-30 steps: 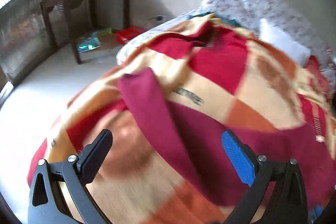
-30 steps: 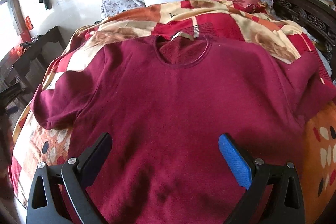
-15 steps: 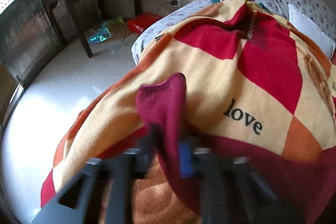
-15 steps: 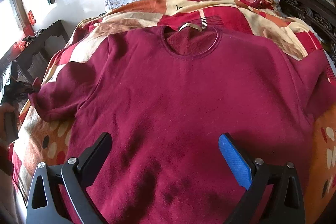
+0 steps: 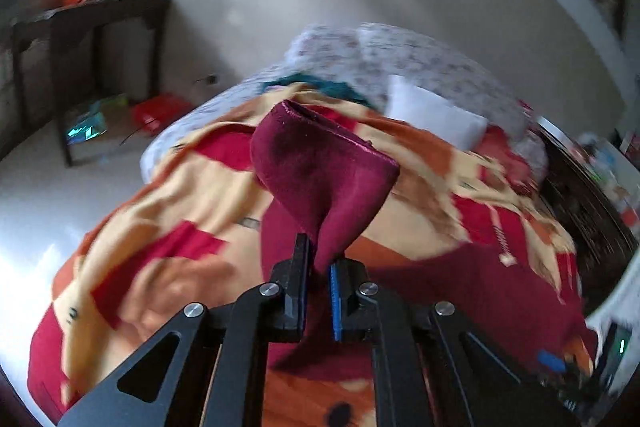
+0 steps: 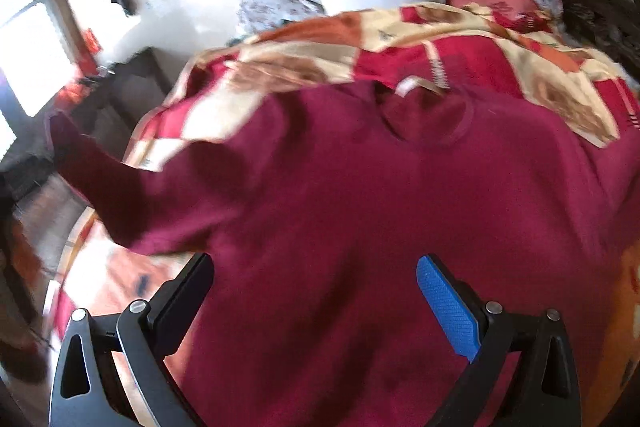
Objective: Fold small clothes
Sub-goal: 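Grasp the sleeve nearest the left tool and lift it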
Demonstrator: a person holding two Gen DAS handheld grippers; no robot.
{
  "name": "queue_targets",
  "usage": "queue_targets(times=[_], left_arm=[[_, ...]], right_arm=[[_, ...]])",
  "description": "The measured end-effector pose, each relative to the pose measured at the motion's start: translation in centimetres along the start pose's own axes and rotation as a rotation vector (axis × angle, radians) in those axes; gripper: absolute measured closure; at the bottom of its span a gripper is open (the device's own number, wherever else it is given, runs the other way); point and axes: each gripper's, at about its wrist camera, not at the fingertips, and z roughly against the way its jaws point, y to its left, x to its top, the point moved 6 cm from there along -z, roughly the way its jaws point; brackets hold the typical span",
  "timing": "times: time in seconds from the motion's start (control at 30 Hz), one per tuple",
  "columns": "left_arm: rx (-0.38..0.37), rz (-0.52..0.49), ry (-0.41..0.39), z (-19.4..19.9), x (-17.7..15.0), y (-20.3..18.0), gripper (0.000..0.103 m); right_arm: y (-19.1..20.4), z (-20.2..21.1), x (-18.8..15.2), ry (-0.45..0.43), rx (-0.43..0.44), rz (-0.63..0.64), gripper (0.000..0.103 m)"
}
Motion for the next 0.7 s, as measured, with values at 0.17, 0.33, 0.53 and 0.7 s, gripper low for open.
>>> queue_targets(times=[0.17, 0.33, 0.53, 0.7], left_arm=[[-0.117, -0.069, 0.034, 0.2, -2.4, -6.0, 0.094], [-0.204, -0.117, 0.066, -0.8, -4.0, -12.2, 0.094], [-0.31, -0.21, 0.073, -1.3, -5.3, -21.6, 0.094], [-0.374, -0.301, 0.143, -4.0, -8.7, -29.9, 0.094]], right_arm=[[0.5, 1.0, 0.8, -0.031, -0.009, 0.008, 0.0], [-2.9, 2.9, 0.9, -0.05, -0.064, -0.045, 0.0], [-9.9, 6.2, 0.6, -0.084, -0.181, -0.14, 0.0], [-15.2, 7.6, -0.4, -0.08, -0.216, -0.238, 0.0]])
